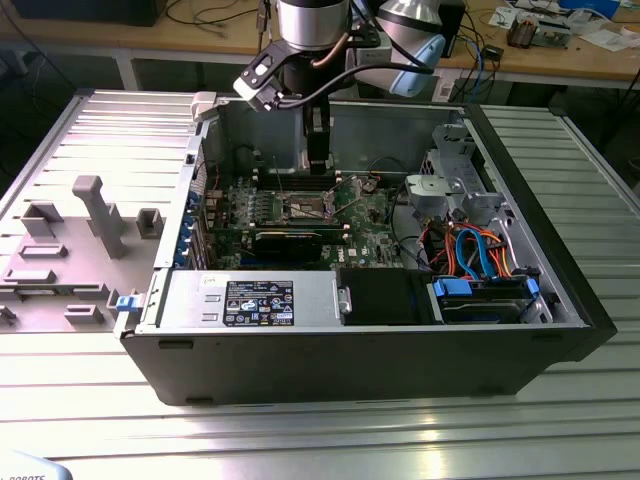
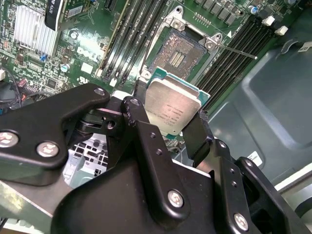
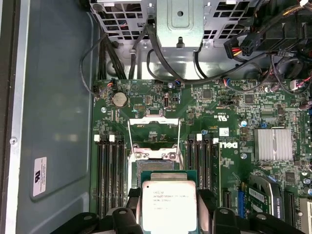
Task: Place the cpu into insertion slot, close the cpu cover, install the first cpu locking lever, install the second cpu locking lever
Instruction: 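Place the cpu into insertion slot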
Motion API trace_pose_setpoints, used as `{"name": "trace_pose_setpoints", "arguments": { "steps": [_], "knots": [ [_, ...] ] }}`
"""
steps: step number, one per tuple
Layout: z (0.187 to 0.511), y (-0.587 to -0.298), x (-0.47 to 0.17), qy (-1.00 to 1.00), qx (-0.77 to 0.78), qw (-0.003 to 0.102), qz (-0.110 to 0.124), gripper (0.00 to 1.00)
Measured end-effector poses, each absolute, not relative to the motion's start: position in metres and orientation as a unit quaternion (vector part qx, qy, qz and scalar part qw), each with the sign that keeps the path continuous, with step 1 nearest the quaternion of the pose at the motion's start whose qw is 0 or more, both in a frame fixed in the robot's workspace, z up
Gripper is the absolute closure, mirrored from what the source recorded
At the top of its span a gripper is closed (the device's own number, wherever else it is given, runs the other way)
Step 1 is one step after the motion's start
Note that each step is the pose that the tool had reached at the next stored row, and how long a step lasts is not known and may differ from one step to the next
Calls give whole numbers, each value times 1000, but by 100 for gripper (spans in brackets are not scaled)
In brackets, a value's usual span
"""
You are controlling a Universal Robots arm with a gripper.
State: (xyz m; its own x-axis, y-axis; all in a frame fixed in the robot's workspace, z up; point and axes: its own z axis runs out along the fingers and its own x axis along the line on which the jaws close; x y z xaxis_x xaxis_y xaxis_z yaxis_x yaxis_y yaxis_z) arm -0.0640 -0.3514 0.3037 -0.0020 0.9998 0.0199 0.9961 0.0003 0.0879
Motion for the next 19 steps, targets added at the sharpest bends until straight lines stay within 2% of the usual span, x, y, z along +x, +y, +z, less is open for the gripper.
{"name": "trace_pose_setpoints", "arguments": {
  "steps": [19],
  "knots": [
    [296, -351, -64, 707, 706, 24, 38, 45]
  ]
}}
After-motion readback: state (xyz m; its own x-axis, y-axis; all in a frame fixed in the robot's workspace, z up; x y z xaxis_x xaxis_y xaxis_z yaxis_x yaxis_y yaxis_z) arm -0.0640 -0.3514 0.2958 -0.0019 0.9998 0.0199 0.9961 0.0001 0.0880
